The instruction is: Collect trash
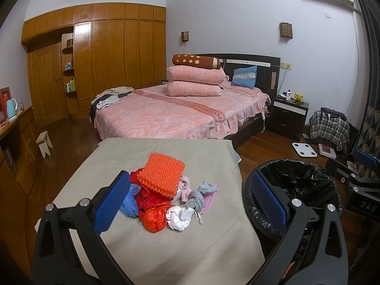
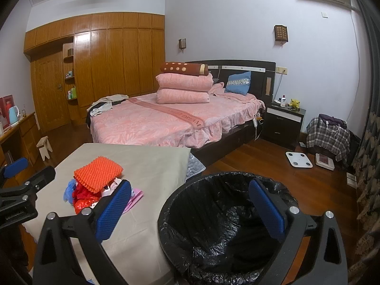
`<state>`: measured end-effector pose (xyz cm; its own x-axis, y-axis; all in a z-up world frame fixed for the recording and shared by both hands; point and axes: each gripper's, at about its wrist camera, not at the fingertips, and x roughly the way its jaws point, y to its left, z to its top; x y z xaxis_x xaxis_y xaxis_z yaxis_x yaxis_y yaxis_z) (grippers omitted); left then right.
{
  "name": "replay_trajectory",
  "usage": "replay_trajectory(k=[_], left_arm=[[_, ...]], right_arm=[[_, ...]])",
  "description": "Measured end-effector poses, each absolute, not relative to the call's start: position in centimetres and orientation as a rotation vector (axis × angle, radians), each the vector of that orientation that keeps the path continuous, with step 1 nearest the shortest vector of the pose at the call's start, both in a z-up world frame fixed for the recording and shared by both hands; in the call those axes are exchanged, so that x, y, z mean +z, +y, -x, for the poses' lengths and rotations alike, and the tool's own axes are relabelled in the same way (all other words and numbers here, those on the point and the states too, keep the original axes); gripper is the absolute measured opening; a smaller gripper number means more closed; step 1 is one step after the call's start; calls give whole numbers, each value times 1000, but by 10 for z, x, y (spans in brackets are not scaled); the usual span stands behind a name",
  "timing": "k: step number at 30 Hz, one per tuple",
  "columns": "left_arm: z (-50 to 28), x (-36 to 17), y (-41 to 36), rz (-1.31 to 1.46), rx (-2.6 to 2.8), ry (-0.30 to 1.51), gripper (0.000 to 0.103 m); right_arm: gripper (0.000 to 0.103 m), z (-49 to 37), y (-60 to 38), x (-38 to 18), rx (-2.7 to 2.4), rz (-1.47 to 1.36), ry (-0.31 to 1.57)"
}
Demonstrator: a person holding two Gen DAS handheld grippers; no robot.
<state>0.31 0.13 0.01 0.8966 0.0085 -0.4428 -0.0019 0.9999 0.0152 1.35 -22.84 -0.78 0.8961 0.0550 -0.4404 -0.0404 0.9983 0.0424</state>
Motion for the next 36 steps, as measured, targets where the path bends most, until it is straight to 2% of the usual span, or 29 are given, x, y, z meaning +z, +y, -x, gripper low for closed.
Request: replay_trajectory(k=[28, 36], left_arm=[[-4, -4, 3, -14, 6, 463, 98], [-4, -26, 12, -7, 8, 467, 98]], right_arm=[[97, -15, -218, -19, 62, -40, 461], [97, -20, -218, -19, 73, -44, 466]])
